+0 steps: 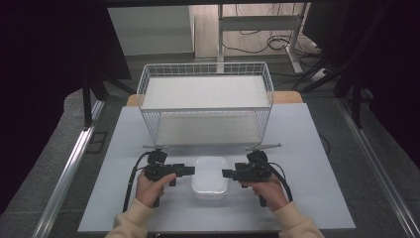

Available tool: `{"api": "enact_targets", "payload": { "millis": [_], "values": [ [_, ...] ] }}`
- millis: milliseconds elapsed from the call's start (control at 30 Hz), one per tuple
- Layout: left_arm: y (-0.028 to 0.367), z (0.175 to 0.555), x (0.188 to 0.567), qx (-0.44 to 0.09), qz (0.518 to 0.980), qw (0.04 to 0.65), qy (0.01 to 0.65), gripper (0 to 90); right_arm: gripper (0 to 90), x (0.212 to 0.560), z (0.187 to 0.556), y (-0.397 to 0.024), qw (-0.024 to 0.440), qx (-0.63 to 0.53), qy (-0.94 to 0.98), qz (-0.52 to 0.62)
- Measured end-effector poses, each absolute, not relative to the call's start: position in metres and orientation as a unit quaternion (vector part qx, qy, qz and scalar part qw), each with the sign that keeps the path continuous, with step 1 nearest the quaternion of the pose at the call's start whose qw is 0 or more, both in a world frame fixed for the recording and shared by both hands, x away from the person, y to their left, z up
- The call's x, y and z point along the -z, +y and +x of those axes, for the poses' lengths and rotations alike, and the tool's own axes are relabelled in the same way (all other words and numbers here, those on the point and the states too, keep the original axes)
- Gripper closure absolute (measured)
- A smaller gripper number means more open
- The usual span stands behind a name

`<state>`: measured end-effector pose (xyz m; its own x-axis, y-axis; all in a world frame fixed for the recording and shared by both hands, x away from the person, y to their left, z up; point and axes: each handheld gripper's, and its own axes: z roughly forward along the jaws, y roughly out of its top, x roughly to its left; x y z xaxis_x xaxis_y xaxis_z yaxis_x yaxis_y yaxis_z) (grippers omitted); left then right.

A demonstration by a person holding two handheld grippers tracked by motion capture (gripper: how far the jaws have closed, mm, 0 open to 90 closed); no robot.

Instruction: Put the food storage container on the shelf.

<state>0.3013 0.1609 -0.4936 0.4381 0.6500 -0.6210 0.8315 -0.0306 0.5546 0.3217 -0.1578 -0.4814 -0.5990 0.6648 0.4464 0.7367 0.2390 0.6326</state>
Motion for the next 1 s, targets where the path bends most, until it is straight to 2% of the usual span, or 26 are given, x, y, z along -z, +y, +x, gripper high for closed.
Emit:
{"api": "enact_targets", "payload": {
  "millis": [300,367,633,800,867,1000],
  "values": [
    [0.158,0.301,0.497,0.123,0.703,0.466,0.522,36.2,31.1,0.488,0.319,-0.150,0.069,0.430,-0.782,-0.446],
    [0.160,0.303,0.502,0.146,0.693,0.474,0.523,37.3,32.0,0.489,0.319,-0.151,0.073,0.433,-0.777,-0.450],
    [0.157,0.304,0.509,0.163,0.693,0.470,0.522,44.9,37.9,0.494,0.319,-0.153,0.098,0.438,-0.763,-0.465],
    [0.155,0.304,0.513,0.173,0.691,0.467,0.523,54.7,45.2,0.497,0.320,-0.155,0.118,0.435,-0.754,-0.478],
    [0.158,0.303,0.516,0.180,0.679,0.472,0.533,62.2,51.1,0.499,0.320,-0.156,0.121,0.433,-0.750,-0.486],
    [0.162,0.302,0.517,0.191,0.669,0.477,0.537,68.1,64.8,0.501,0.322,-0.164,0.150,0.443,-0.726,-0.505]
  ]
}}
